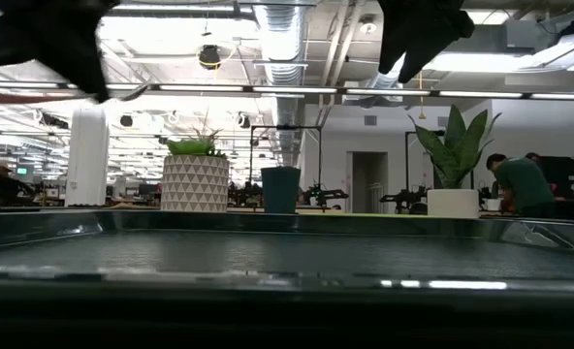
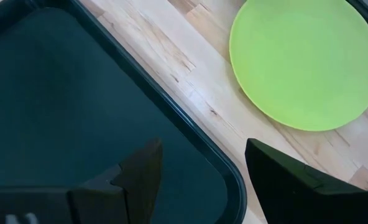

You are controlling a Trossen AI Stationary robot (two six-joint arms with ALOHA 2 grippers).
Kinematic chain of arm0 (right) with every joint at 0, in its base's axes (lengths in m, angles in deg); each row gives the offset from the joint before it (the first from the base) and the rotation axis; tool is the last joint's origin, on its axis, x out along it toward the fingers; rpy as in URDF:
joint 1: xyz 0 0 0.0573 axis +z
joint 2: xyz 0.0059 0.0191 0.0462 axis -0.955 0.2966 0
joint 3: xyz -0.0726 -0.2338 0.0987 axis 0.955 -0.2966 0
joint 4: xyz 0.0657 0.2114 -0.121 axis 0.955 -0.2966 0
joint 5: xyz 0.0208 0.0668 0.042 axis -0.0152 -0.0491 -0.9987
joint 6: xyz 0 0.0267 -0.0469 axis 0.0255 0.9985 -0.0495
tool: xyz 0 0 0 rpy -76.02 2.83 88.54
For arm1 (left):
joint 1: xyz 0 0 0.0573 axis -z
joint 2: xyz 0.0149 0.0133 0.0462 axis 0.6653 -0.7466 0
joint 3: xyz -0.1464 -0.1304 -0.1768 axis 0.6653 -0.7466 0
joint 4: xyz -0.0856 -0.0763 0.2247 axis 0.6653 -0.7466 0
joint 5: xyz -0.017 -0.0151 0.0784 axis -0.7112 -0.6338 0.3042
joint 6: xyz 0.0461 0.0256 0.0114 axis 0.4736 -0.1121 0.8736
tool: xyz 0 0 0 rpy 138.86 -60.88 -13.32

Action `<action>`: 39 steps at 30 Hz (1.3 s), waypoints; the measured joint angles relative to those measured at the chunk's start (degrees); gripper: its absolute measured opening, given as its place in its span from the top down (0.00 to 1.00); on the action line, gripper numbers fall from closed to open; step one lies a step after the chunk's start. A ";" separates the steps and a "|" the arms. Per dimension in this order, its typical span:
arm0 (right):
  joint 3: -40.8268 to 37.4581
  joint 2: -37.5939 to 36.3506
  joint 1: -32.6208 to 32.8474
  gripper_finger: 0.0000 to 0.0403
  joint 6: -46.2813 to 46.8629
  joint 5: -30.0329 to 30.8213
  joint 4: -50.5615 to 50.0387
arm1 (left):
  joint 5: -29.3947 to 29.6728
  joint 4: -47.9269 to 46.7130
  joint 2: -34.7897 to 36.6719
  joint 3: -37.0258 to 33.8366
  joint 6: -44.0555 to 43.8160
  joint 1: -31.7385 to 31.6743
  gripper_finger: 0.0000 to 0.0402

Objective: Pick and place plate/cup/fork/spoon on tray
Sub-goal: Put the orange spoon on the left side of the black serving tray

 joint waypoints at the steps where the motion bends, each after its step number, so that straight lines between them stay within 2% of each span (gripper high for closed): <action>1: 0.00 0.00 0.00 0.37 0.00 0.00 0.00 | 0.50 1.41 0.00 0.11 1.67 -0.83 1.00; 7: 0.00 0.00 0.37 0.37 -0.15 -1.18 -0.15 | 1.60 9.27 -2.77 -0.31 7.27 -4.73 1.00; 15: 0.00 0.00 3.52 0.37 1.49 -1.77 -0.22 | 1.55 17.41 -8.67 -0.33 7.56 -6.14 1.00; 21: 0.00 0.00 6.52 0.37 2.05 -1.77 -0.20 | -0.39 23.53 -13.80 -0.33 6.60 -5.48 1.00; 28: 0.00 0.00 8.81 0.37 2.47 -1.75 -0.22 | 0.16 28.09 -16.87 0.11 0.67 -2.90 1.00; 32: 0.00 0.16 9.92 0.37 2.47 -1.43 -0.11 | -2.08 25.07 -19.81 3.81 -2.25 -1.55 1.00; 35: -0.06 0.48 10.87 0.37 2.45 -1.37 -0.17 | -3.76 18.60 -21.24 7.67 -3.38 -1.41 1.00; 39: -0.04 0.48 11.88 0.37 2.43 -1.29 -0.15 | -1.82 11.53 -22.29 13.12 -5.04 -1.46 1.00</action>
